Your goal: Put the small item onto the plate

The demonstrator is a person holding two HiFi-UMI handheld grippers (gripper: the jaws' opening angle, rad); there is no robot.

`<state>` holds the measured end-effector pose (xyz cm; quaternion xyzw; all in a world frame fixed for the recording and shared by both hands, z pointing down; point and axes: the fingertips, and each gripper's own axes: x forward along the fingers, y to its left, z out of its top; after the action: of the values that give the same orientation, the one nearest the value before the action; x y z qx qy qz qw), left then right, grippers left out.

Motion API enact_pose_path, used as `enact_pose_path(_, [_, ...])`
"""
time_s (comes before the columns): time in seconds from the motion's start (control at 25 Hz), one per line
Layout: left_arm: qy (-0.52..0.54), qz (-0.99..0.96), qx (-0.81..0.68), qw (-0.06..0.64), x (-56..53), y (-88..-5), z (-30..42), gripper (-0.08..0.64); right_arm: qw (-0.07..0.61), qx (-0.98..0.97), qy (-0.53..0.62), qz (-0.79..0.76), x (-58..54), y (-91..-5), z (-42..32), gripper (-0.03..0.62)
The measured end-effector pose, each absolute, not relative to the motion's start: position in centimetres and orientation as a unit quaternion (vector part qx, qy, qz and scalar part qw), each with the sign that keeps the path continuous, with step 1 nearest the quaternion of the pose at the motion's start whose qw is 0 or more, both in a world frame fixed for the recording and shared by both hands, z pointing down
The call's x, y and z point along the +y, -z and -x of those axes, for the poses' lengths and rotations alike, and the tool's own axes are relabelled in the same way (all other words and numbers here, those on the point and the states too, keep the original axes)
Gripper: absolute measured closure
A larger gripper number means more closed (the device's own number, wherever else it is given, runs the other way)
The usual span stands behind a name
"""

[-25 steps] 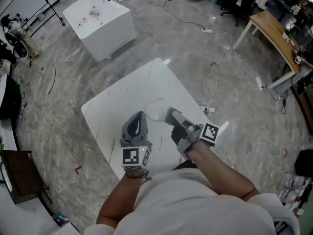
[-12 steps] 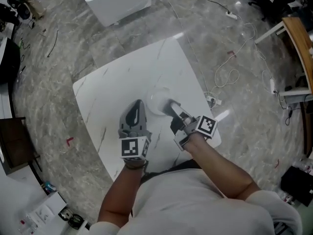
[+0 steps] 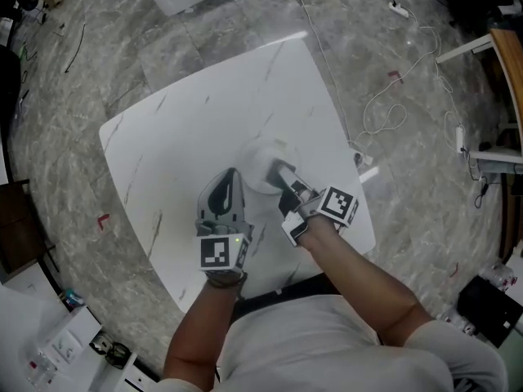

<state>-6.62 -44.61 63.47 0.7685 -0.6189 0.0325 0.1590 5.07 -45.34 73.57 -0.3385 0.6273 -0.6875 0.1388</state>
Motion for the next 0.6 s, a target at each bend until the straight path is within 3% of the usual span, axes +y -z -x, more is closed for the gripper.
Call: enact_pose_path(0.6, [-0.036,-0.765,-0.621,0.166,-46.6,-67.2,9.2,0.554,0.079,0.623,0.692,0.354,-47.0,-78.1,-2.9,0.500])
